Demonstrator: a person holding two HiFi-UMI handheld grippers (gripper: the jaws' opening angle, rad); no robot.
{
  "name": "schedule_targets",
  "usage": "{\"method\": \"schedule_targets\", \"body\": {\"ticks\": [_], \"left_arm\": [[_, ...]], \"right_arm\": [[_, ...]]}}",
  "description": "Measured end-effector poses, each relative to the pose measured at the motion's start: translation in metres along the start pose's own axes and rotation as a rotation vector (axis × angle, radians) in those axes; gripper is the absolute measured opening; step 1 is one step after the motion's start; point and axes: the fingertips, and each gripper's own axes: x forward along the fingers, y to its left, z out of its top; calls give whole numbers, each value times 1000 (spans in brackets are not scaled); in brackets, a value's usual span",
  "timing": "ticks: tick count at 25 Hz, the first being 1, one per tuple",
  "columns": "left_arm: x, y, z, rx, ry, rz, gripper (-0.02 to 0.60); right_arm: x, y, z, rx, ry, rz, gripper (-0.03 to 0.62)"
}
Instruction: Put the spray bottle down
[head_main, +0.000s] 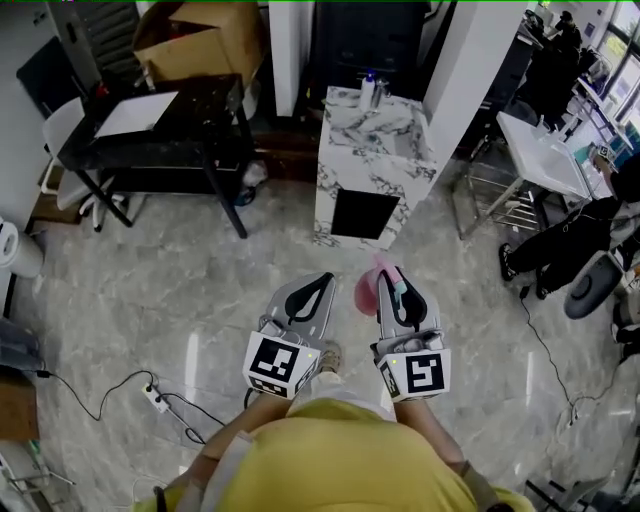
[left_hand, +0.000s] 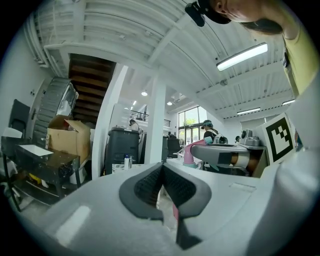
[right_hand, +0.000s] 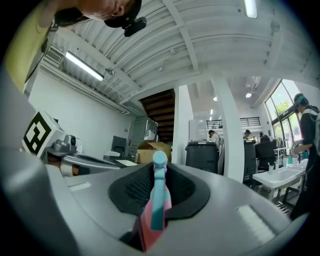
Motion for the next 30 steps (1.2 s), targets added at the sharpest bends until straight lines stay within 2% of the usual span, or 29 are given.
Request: {"method": "schedule_targets", "body": {"ticks": [5,10,18,24,30], "left_arm": [[68,36,6,-7,-20,23,0],[114,58,0,-2,-10,33,0],[148,82,-1,-8,6,51,0],[172,100,0,-8,2,33,0],[204,136,2,13,-22,12,0]], "right_arm": [[64,-48,-10,-2,-7,21,63],[101,-81,-23,8,-7,20,63],[132,-105,-34,26,4,17,63],[155,-115,-34,14,-3,6,63],[198,-126,-38,-12,-31,-10,63]]}}
